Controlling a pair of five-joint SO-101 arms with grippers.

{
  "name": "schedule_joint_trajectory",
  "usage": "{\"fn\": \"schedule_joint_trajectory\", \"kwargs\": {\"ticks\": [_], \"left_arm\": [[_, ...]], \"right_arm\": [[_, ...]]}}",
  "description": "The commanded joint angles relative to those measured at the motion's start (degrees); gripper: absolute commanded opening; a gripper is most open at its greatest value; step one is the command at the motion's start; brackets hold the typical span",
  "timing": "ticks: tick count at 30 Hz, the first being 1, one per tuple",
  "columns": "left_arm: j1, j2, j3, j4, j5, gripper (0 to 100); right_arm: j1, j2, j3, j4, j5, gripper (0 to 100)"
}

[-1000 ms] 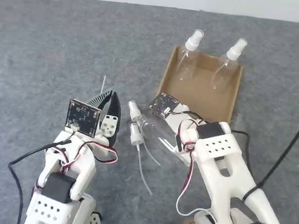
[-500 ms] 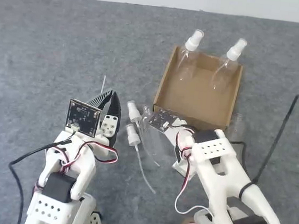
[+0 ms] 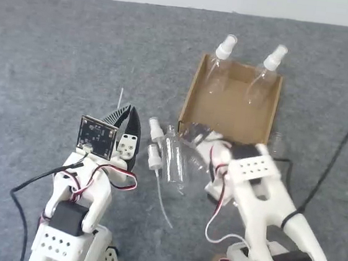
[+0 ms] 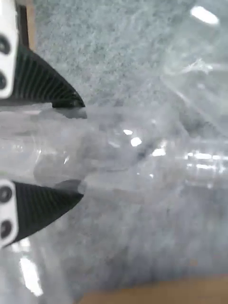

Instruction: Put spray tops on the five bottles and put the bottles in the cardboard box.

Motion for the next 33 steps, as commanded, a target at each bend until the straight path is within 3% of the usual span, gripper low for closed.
{"fn": "schedule_joint_trajectory", "kwargs": {"ticks": [1, 6, 10, 14, 18, 22, 27, 33], "left_arm": [[-0.1, -0.4, -0.2, -1.6, 0.7, 1], [-0.5, -0.3, -1.2, -0.7, 0.8, 1], [-0.6, 3.4, -8.5, 6.0, 0.7, 1], [-1.7, 15.6, -16.6, 7.5, 0.4, 1], [-5.1, 32.4, -28.6, 10.7, 0.4, 1], [-9.1, 51.2, -42.5, 15.7, -1.8, 2], [-12.7, 70.6, -53.8, 20.7, -7.2, 11], [-16.6, 84.2, -58.7, 28.6, -16.1, 11]], "right_arm": [[5.2, -1.2, -12.3, 10.1, 0.4, 0.6], [10.5, -7.8, -19.3, 20.0, 1.1, 0.6], [16.7, -16.9, -22.1, 26.8, 4.1, 0.6], [29.4, -21.8, -22.5, 29.5, 9.3, 0.6], [44.7, -20.5, -21.6, 23.6, 16.2, 0.6], [53.8, -15.0, -17.3, 13.8, 19.7, 0.6], [59.2, -5.5, -13.3, 2.3, 21.1, 0.6], [61.5, 3.6, -12.5, -2.6, 25.7, 0.6]]}}
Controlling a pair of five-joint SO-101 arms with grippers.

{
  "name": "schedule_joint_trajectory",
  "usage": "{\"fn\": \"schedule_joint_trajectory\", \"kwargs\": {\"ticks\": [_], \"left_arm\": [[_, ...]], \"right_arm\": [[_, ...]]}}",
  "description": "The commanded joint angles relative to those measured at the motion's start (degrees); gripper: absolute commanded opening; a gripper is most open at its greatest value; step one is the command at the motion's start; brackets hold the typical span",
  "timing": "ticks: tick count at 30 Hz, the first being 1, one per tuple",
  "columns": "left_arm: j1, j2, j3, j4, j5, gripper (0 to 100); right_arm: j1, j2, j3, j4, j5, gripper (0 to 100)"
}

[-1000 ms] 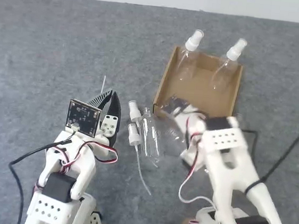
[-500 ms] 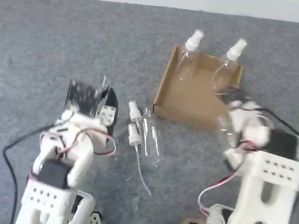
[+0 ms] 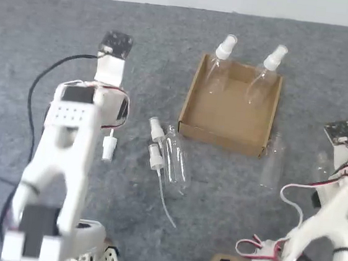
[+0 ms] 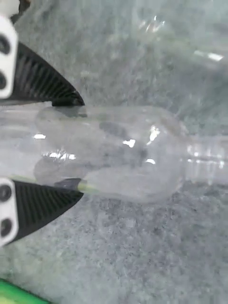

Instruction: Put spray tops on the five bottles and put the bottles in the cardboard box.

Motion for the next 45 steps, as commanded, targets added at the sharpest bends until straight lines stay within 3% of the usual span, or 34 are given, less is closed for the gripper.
{"fn": "schedule_joint_trajectory", "kwargs": {"ticks": [1, 6, 18, 30, 39, 45], "left_arm": [[-3.0, 5.2, -4.6, 5.3, -6.2, 11], [-5.7, 5.6, -4.5, 5.5, -13.1, 11], [3.4, 11.0, -0.1, -9.2, -11.8, 11], [-11.0, 16.4, 0.3, -10.4, -18.9, 11], [-16.7, 16.3, 0.3, -4.7, -19.2, 6], [-17.3, 16.3, -7.4, -0.2, -20.0, 11]], "right_arm": [[1.4, 4.0, -0.6, -3.3, 3.6, 0.6], [1.3, 7.3, -0.7, -3.5, 5.0, 0.6], [1.2, 8.0, 1.2, -3.6, 5.1, 0.6], [1.0, 8.0, 1.2, -3.6, 5.1, 0.6], [1.0, 8.0, 1.2, -3.6, 5.1, 0.6], [-0.5, 8.0, 1.8, -3.6, 5.1, 0.6]]}}
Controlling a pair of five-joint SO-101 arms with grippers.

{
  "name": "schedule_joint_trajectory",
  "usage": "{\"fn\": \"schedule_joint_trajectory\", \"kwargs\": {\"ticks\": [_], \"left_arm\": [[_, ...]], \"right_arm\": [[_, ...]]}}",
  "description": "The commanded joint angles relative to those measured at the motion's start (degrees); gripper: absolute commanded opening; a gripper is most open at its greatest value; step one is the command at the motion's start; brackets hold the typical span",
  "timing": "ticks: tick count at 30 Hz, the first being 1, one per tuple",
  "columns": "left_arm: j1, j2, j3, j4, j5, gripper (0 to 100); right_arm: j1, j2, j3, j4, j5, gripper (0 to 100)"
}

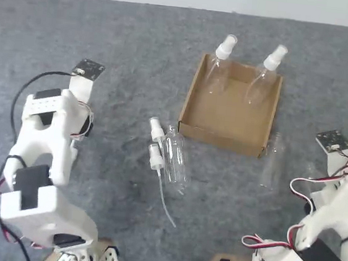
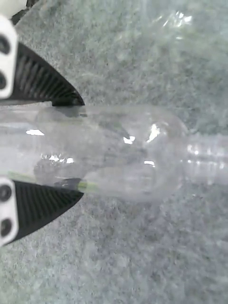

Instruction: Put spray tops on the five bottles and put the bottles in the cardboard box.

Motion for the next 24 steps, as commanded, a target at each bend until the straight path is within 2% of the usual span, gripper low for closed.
{"fn": "schedule_joint_trajectory", "kwargs": {"ticks": [1, 6, 9, 12, 18, 24], "left_arm": [[-0.3, -1.3, -9.8, 6.1, -0.5, 12], [-2.5, -1.3, -21.4, 15.6, -0.8, 12], [-6.6, -1.3, -25.2, 17.1, -1.1, 12], [-12.6, -1.2, -25.4, 17.0, -5.6, 12], [-21.4, -1.2, -16.1, 17.0, -14.0, 11], [-20.6, -1.3, -3.9, 16.9, -17.4, 11]], "right_arm": [[-1.5, -0.8, 0.5, -0.7, 0.8, 0.6], [-1.5, -1.0, 0.4, -0.7, 0.8, 0.6], [-1.6, -0.7, 0.4, -2.1, 0.8, 0.6], [-1.4, -0.6, 0.5, -3.2, 0.8, 0.6], [-1.6, -0.6, 0.5, -3.1, 0.8, 0.6], [-1.5, -0.6, 0.5, -2.9, 0.7, 0.6]]}}
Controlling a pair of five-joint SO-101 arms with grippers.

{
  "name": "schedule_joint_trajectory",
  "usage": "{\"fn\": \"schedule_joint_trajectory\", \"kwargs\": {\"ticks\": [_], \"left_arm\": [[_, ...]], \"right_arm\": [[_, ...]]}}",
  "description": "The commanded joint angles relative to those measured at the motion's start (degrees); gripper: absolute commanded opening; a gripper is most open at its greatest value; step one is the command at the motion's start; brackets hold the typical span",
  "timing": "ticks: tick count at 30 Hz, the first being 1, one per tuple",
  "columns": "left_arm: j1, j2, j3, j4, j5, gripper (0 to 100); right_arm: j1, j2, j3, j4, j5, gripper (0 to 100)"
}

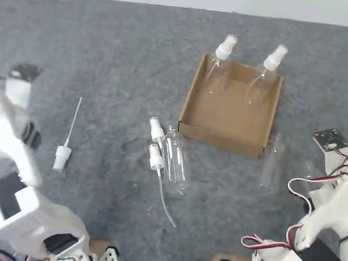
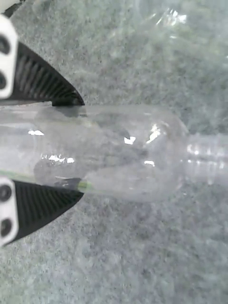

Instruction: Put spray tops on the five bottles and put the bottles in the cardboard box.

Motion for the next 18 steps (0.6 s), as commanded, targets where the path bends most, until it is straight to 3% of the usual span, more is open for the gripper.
{"fn": "schedule_joint_trajectory", "kwargs": {"ticks": [1, 11, 18], "left_arm": [[1.7, -1.3, 6.5, 0.3, -1.8, 11], [14.2, -9.3, 17.5, 0.1, 3.3, 11], [28.1, -20.1, 21.1, -7.3, 17.8, 11]], "right_arm": [[-0.4, -0.6, -0.4, -0.7, 0.7, 0.6], [-0.5, -0.6, -0.4, -0.7, 0.5, 0.6], [-0.2, -0.6, -0.4, -0.7, 0.7, 0.6]]}}
